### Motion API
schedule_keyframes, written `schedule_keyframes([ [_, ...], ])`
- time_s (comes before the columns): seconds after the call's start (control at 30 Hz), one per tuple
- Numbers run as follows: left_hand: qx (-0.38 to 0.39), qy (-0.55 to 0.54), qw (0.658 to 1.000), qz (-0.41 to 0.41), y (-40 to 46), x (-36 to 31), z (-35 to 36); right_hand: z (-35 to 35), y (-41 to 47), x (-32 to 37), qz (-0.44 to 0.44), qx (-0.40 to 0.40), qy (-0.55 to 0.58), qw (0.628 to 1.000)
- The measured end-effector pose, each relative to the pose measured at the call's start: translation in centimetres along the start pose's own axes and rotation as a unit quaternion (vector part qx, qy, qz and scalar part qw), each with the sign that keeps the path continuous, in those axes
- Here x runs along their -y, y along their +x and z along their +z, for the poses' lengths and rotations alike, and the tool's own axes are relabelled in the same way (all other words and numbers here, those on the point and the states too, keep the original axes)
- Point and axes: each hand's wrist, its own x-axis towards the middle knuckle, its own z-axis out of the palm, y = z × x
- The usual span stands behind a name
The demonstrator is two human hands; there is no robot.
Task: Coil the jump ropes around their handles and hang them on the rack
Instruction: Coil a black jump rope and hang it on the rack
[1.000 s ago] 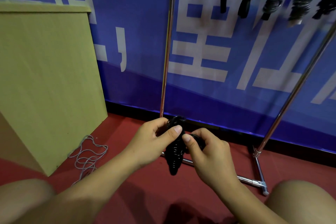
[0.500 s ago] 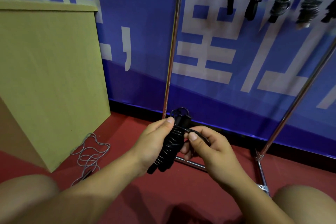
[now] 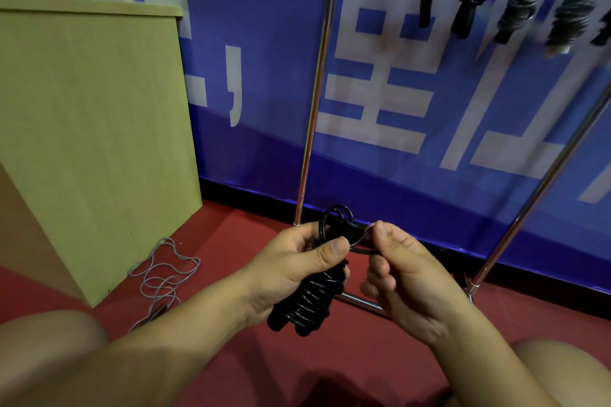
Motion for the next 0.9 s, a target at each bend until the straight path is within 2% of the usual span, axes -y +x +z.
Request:
schedule_keyframes([
  [0.2, -0.013, 0.007, 1.000, 0.022, 0.29, 0.36, -0.19, -0.19, -0.16, 0.84, 0.050, -0.012, 0.060, 0.997],
  [0.3, -0.019, 0.053, 0.998, 0.037, 0.29, 0.45, -0.09, -0.07, -0.29, 0.87, 0.056, -0.017, 0.059, 0.997],
  [0.5, -0.080, 0.111, 0.990, 0.034, 0.18, 0.29, 0.16, -0.16, -0.46, 1.12, 0.074, -0.016, 0.060, 0.995],
  [0.63, -0.123, 0.071, 0.989, 0.031, 0.46, 0.17, 0.02, -0.27, -0.35, 1.10, 0.070, -0.011, 0.053, 0.996],
  [0.73, -0.119, 0.065, 0.990, 0.024, 0.64, 0.34, -0.31, -0.23, -0.20, 0.88, 0.062, -0.007, 0.043, 0.997],
  [0.9, -0.061, 0.066, 0.996, -0.007, 0.48, 0.91, -0.35, 0.14, -0.15, 0.34, 0.045, 0.028, 0.020, 0.998],
])
